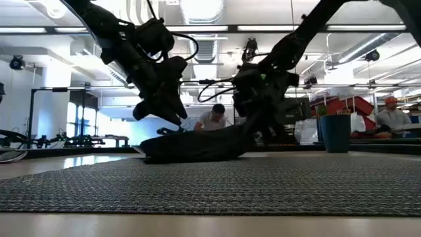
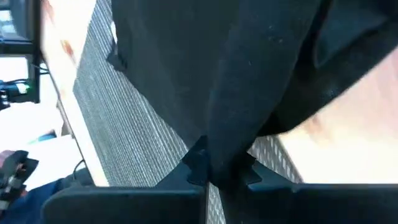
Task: Set table place
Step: Fold the black napkin
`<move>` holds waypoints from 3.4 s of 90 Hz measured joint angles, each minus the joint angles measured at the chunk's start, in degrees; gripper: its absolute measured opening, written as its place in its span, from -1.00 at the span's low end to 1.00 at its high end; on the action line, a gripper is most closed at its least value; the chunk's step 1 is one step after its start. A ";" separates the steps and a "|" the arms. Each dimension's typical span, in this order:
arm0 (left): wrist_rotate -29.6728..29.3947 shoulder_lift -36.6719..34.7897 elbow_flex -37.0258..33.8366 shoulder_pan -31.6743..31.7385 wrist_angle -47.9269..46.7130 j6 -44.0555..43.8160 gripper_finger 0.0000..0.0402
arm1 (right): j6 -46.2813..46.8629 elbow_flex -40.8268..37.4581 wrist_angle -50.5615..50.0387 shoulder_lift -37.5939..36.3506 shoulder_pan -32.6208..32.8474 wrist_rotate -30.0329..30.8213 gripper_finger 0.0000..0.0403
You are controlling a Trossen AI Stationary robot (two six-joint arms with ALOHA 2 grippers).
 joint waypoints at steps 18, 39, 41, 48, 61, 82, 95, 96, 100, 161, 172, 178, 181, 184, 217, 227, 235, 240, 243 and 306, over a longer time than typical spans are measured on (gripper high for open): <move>0.04 -0.02 0.00 -0.39 -0.24 3.19 -0.42 | 6.79 -8.82 6.60 -4.60 1.84 1.35 -1.00; 0.04 -0.02 0.00 -0.35 -0.45 7.03 -0.42 | 16.72 -14.78 18.70 -7.23 3.85 5.65 -0.96; 0.07 -0.03 0.00 -0.35 -0.47 7.24 -0.42 | 16.95 -14.92 19.20 -7.68 3.91 6.15 -0.94; 1.11 -0.04 0.00 -0.35 -0.88 7.69 -0.43 | 17.00 -15.14 19.41 -9.52 4.48 6.64 -0.83; 3.03 -0.04 0.00 -0.41 -1.87 9.43 -0.42 | 16.76 -15.36 19.52 -13.97 4.89 8.12 -0.50; 3.06 -0.07 -0.03 -0.41 -3.04 10.35 -0.40 | 16.61 -15.50 18.67 -18.76 1.32 17.72 0.00; 3.10 -0.07 -0.04 -0.41 -3.01 10.33 -0.43 | 13.28 -15.56 17.69 -17.71 -4.91 18.66 0.11; 3.10 -0.07 -0.04 -0.41 -3.03 10.31 -0.43 | 13.01 -15.56 17.64 -17.46 -5.49 18.36 0.11; 3.10 -0.07 -0.04 -0.41 -3.15 10.20 -0.44 | 11.49 -15.55 17.64 -16.34 -7.80 16.77 0.12; 3.08 -0.09 -0.04 -0.45 -2.40 8.94 -0.47 | -8.37 3.82 8.40 4.89 -14.98 3.18 0.03; 3.08 -0.09 -0.04 -0.46 -2.34 9.02 -0.48 | -15.33 8.79 0.34 8.02 -14.91 3.09 0.01; 3.08 -0.09 -0.04 -0.46 -2.33 9.02 -0.50 | -18.19 10.89 -3.12 9.74 -14.82 2.37 0.00; 3.08 -0.09 -0.04 -0.46 -2.31 9.04 -0.50 | -19.06 11.50 -4.41 10.46 -14.74 1.34 0.00; 3.08 -0.09 -0.04 -0.46 -2.37 9.02 -0.51 | -19.63 12.10 -5.08 11.12 -14.57 0.11 -0.01; 3.03 -0.09 -0.04 -0.46 -2.64 9.99 -0.47 | -22.30 12.89 -4.56 12.54 -12.60 -6.39 -0.02; 3.03 -0.09 -0.04 -0.46 -2.92 10.50 -0.49 | -22.64 12.50 -4.85 12.54 -12.19 -6.38 -0.05; 3.03 -0.09 -0.04 -0.46 -2.83 10.52 -0.51 | -22.54 12.35 -5.14 12.54 -12.11 -6.38 -0.11; 3.04 -0.09 -0.04 -0.46 -2.88 10.52 -0.51 | -22.51 12.31 -5.77 12.54 -12.11 -6.31 -0.18; 3.04 -0.09 -0.04 -0.46 -2.88 10.52 -0.51 | -22.52 12.31 -5.94 12.54 -12.11 -6.14 -0.24; 4.61 -5.00 -0.04 -0.67 -10.55 11.26 -0.61 | -16.32 12.18 -5.60 1.36 -8.85 7.20 -1.00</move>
